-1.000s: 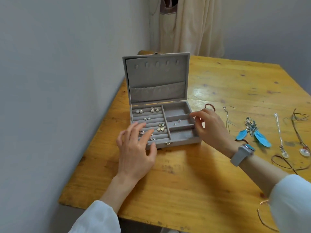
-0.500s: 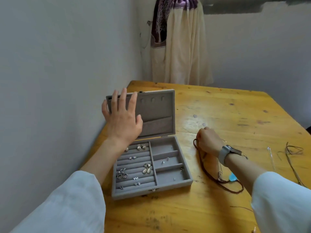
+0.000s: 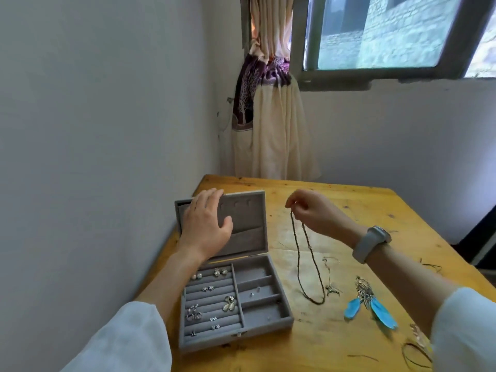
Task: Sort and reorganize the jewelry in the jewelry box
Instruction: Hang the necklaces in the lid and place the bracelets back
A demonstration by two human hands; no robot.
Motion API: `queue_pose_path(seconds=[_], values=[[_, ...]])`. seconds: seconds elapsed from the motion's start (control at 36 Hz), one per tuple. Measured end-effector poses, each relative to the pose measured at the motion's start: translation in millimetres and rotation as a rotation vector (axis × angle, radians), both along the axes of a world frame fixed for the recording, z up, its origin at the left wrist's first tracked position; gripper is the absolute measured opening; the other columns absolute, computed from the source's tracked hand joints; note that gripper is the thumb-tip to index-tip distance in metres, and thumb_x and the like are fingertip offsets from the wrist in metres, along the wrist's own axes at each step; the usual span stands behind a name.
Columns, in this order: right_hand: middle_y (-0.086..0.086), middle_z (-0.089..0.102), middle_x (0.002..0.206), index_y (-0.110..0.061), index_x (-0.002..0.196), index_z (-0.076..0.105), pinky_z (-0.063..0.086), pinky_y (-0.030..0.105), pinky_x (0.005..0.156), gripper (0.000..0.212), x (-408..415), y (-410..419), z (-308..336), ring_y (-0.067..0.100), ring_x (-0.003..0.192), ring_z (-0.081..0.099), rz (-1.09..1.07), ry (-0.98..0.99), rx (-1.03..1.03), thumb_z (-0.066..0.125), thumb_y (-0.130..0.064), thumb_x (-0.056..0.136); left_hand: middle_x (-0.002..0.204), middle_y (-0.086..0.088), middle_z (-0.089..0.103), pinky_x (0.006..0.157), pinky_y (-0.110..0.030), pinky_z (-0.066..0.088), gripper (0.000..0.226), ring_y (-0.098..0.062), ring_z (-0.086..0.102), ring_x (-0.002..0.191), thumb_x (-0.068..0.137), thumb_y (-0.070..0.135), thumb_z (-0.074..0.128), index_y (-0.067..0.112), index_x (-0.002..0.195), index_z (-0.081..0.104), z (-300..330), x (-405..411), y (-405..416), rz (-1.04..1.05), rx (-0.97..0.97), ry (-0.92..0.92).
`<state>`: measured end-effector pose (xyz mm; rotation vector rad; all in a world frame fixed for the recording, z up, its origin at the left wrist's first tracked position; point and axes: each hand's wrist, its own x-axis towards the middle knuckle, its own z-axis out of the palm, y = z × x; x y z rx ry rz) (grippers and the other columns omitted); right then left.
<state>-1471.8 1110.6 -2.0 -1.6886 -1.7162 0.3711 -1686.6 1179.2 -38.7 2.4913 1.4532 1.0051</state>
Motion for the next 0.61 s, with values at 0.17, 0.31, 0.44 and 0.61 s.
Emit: queue_pose_path(seconds=[0.17, 0.31, 0.44, 0.61], values=[[0.000, 0.057, 0.064, -0.010, 0.083, 0.062, 0.042, 0.016, 0.049, 0.019, -18, 3, 73, 0.010, 0.054, 0.050, 0.026, 0.182, 0.202, 0.047, 0.000, 0.085, 0.123, 0.000, 0.051, 0.092, -0.024, 0.043, 0.044, -0.013, 0.049, 0.111, 0.087, 0.019, 0.059, 0.017, 0.130, 0.047, 40, 20, -10, -0.232, -0.242, -0.227], [0.008, 0.059, 0.070, -0.011, 0.081, 0.058, 0.049, 0.019, 0.050, 0.021, -33, 22, 113, 0.015, 0.057, 0.056, 0.058, 0.379, 0.244, 0.044, 0.004, 0.088, 0.128, 0.000, 0.049, 0.085, -0.019, 0.041, 0.048, -0.007, 0.047, 0.105, 0.089, 0.027, 0.058, 0.016, 0.134, 0.044, 41, 24, -5, -0.244, -0.334, -0.166], [0.013, 0.060, 0.075, -0.003, 0.087, 0.058, 0.056, 0.023, 0.054, 0.021, -47, 49, 121, 0.020, 0.060, 0.061, 0.087, 0.502, 0.163, 0.040, 0.006, 0.089, 0.126, -0.001, 0.045, 0.088, -0.028, 0.047, 0.062, -0.015, 0.052, 0.103, 0.084, 0.040, 0.062, 0.018, 0.137, 0.039, 21, 26, 7, -0.123, -0.348, -0.147], [0.010, 0.061, 0.076, -0.004, 0.090, 0.060, 0.058, 0.025, 0.063, 0.018, -55, 70, 109, 0.019, 0.065, 0.063, 0.124, 0.538, 0.121, 0.042, 0.002, 0.091, 0.096, 0.003, 0.057, 0.073, -0.024, 0.052, 0.024, -0.008, 0.055, 0.080, 0.087, 0.028, 0.061, 0.019, 0.107, 0.053, -5, 34, 21, 0.060, -0.180, -0.172]])
